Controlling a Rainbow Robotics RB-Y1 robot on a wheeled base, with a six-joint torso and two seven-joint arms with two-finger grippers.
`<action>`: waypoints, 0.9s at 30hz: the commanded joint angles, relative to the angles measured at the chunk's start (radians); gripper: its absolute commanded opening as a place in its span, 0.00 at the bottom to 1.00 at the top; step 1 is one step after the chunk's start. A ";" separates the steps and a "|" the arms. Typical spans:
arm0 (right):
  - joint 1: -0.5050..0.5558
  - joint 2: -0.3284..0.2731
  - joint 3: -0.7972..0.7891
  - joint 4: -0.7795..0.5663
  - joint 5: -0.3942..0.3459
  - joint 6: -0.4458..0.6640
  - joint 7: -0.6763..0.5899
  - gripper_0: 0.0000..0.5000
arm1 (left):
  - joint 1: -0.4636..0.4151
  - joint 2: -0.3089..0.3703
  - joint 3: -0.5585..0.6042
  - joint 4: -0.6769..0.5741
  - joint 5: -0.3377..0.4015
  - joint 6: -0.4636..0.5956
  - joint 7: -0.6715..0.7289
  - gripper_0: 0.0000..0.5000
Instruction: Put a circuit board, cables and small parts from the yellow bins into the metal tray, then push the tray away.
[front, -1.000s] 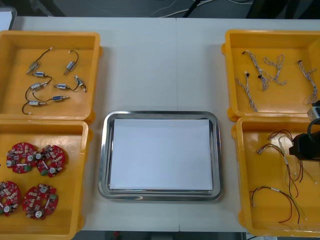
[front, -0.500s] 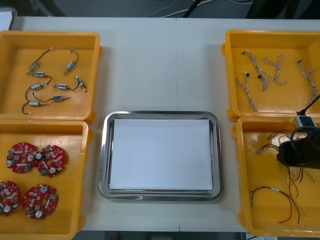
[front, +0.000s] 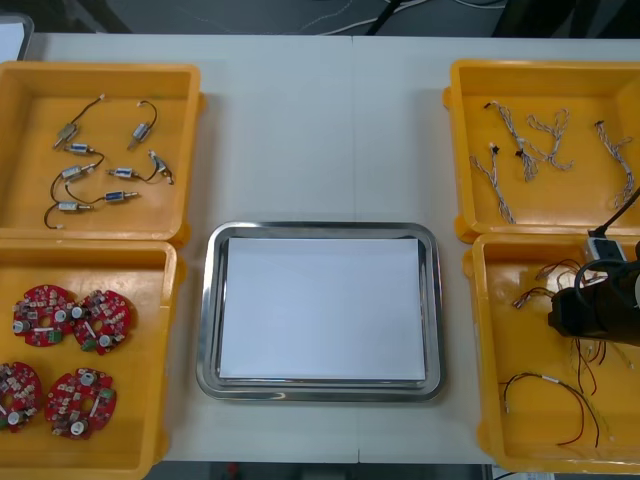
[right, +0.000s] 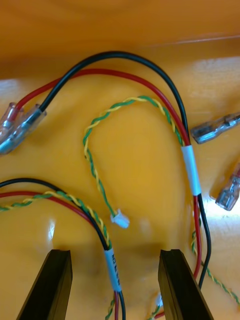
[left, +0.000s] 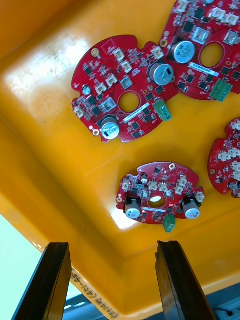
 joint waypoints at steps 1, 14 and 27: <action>0.018 0.010 0.020 0.007 0.004 -0.021 0.066 1.00 | 0.037 0.043 -0.038 0.036 -0.001 -0.060 -0.092 1.00; 0.018 0.008 0.018 0.007 0.000 -0.024 0.070 0.08 | 0.073 0.043 -0.089 0.107 0.041 -0.143 -0.234 1.00; 0.017 0.005 0.003 -0.019 -0.011 -0.021 0.092 0.00 | 0.121 0.043 -0.120 0.110 0.055 -0.192 -0.270 1.00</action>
